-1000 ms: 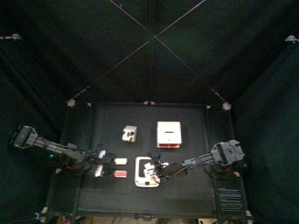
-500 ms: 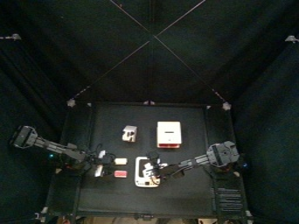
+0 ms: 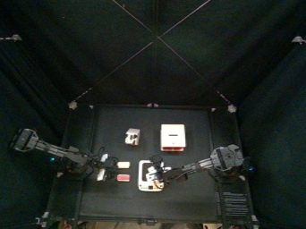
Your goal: Grab sushi roll
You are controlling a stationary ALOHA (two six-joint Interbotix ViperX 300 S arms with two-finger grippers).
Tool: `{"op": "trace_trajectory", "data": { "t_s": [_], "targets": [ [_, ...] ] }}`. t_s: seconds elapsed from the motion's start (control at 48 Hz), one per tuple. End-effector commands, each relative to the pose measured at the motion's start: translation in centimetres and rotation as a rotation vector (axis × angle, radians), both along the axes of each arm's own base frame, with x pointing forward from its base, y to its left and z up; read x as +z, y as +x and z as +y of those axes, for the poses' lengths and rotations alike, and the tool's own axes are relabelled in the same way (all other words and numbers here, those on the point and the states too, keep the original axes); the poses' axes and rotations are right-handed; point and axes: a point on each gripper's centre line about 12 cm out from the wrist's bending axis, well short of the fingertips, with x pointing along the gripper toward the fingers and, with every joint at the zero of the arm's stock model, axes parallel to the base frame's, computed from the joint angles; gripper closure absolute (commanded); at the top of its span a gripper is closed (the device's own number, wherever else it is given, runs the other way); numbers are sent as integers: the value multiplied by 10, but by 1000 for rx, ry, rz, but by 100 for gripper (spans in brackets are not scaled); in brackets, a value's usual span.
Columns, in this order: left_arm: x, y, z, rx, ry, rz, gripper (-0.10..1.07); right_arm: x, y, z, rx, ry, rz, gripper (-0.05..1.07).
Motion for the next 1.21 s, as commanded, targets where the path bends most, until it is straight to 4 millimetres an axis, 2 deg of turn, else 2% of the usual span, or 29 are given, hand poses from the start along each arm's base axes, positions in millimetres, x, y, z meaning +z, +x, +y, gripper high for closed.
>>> {"op": "trace_trajectory", "data": {
  "t_s": [0.0, 0.167, 0.438, 0.625, 0.771, 1.188],
  "targets": [
    [4, 3, 0, 3, -4, -18, 0, 17, 5, -1, -5, 6, -38, -1],
    [4, 3, 0, 3, -4, -18, 0, 17, 4, -2, -8, 5, -34, 3],
    [4, 3, 0, 3, -4, -18, 0, 18, 6, -2, -11, 9, -39, 21],
    [3, 3, 0, 3, -4, -15, 0, 30, 11, -2, -11, 11, -69, 30],
    [4, 3, 0, 3, -4, -16, 0, 41, 14, -2, -18, 6, -76, 32],
    [3, 3, 0, 3, -4, -15, 0, 44, 12, -1, -32, 22, -71, 33]
  ]
}}
